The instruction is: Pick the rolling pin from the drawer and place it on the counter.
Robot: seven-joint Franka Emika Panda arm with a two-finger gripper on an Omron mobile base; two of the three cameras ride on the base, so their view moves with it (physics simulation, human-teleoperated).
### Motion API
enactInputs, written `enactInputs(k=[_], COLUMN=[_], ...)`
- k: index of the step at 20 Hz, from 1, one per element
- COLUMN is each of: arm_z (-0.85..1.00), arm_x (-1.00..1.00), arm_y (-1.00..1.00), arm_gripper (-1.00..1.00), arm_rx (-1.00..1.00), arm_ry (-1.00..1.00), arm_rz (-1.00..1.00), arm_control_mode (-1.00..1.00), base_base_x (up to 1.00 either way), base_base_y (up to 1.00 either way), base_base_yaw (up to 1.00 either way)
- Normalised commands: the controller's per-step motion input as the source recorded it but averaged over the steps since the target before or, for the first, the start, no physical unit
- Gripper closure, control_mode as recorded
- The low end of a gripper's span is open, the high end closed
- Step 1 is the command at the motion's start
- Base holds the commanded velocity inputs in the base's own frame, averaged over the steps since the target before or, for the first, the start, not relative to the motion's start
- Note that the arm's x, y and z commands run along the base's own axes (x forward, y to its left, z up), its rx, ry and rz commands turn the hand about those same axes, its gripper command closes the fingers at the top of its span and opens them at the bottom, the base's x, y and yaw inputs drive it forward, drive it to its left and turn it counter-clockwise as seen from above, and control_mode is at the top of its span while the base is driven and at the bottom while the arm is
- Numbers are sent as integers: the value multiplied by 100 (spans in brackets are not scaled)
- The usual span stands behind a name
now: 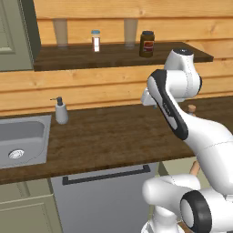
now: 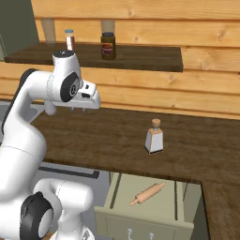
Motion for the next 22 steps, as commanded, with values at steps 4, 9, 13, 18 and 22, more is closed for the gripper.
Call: enactInputs(k=[4, 9, 13, 18, 22], arm_z=[0, 0, 0, 0, 0], arm_x=[-4, -19, -3, -13, 0], arm_y=[-1, 0, 0, 4, 0], arm_gripper=[-100, -100, -100, -100, -100], arm_rx=[0, 0, 0, 0, 0], arm_ry=[0, -2, 0, 0, 0], arm_rz=[0, 0, 0, 0, 0], arm_control_mode=[-100, -100, -100, 100, 100], base_base_x=[0, 0, 0, -24, -19], base_base_y=[0, 0, 0, 19, 41], base_base_yaw=[0, 0, 0, 2, 2])
